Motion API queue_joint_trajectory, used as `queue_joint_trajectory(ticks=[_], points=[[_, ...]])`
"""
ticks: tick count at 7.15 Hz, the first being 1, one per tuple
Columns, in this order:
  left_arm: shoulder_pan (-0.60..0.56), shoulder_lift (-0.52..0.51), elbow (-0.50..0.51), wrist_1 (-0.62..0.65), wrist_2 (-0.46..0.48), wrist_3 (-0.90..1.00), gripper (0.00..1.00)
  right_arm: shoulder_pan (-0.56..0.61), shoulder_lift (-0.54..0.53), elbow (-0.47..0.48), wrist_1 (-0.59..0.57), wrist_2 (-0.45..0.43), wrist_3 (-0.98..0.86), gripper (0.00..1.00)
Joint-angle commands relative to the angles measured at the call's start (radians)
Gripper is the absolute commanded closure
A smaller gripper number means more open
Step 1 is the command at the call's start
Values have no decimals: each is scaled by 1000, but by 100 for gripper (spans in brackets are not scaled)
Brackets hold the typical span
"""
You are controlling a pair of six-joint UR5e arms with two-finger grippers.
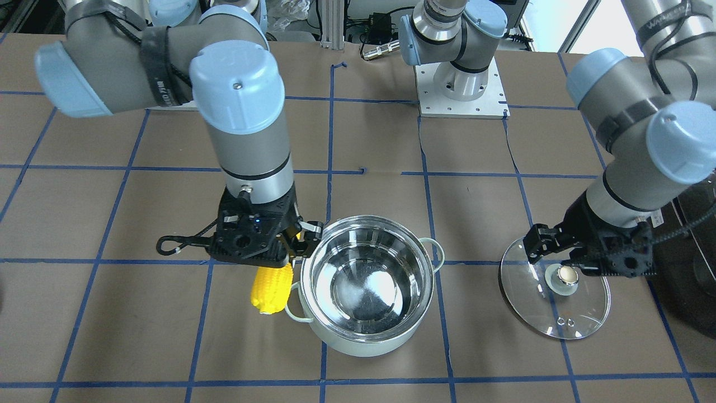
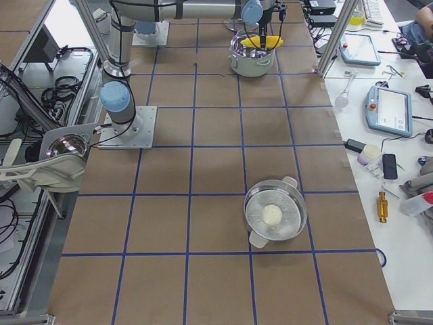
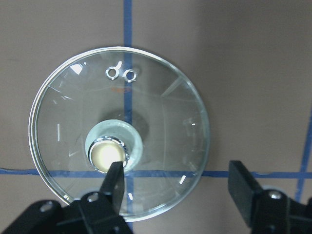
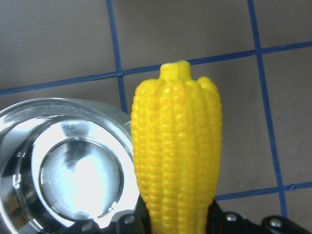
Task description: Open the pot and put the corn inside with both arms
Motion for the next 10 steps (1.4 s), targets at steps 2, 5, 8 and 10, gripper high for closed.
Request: queue_joint_trajectory(ticks=[2, 5, 8, 10], points=[[-155, 161, 45, -184, -1, -127, 22, 102, 147, -100, -35, 6, 171, 100], [-194, 247, 11, -281, -18, -128, 20, 124, 171, -95, -37, 12, 170, 93], [-180, 275, 16, -287, -27, -111, 15, 126, 172, -54, -87, 64, 168, 20], [-180, 297, 4, -314, -21, -111, 13, 124, 168, -54, -86, 66, 179, 0]])
